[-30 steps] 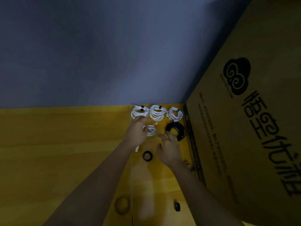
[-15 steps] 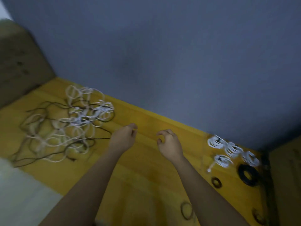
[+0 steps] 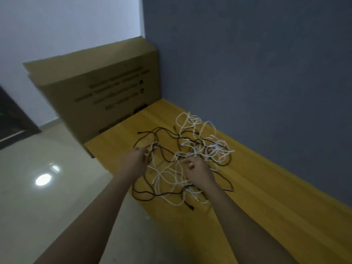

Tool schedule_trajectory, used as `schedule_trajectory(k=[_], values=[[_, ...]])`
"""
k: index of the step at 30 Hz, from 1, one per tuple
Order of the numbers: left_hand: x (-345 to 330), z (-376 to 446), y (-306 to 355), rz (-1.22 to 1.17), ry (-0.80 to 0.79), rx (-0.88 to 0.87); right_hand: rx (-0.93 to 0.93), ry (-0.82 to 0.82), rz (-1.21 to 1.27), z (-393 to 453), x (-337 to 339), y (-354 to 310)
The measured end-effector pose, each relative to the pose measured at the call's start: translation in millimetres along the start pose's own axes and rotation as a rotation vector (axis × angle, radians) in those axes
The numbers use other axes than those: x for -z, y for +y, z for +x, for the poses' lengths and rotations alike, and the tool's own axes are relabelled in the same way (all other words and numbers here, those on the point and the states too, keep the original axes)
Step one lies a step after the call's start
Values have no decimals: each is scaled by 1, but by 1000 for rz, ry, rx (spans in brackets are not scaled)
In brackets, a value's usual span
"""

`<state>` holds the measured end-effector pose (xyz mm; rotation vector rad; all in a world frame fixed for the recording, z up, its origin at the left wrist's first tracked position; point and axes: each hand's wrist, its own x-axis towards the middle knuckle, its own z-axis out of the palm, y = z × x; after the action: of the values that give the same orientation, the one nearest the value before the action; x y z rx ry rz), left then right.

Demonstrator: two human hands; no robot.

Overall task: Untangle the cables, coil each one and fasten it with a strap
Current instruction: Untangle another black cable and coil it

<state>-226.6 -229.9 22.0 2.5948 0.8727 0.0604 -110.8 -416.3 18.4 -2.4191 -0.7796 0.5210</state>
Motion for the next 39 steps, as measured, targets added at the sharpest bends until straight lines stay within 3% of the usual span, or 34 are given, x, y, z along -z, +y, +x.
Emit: schedule_trajectory(k=[8,16,20,25,27,30,34,36,39], values=[[30,82,-112,28,-38,41,2,-55,-73,111,-65,-73],[57,217,-195,164,-130,-9,92,-147,-209,299,-141,-117],[60,278,-218,198,-191,-55,-70,-314,-509,364,-179,-107],[48,329,-208,211,-331,-153,-197,-236,-628,363,-200,-83],[41,345,-194,216,-406,-217,-175,-207,-522,357,-200,-83],[34,361,-165,128,-522,-370,-194,-52,-157,346,-183,-107],[40,378,-122,76,-734,-563,-194,268,187,332,-140,-144],[54,388,-99,15,-712,-623,-195,405,297,324,-117,-153],[87,407,-71,-83,-590,-667,-265,453,438,314,-86,-152]])
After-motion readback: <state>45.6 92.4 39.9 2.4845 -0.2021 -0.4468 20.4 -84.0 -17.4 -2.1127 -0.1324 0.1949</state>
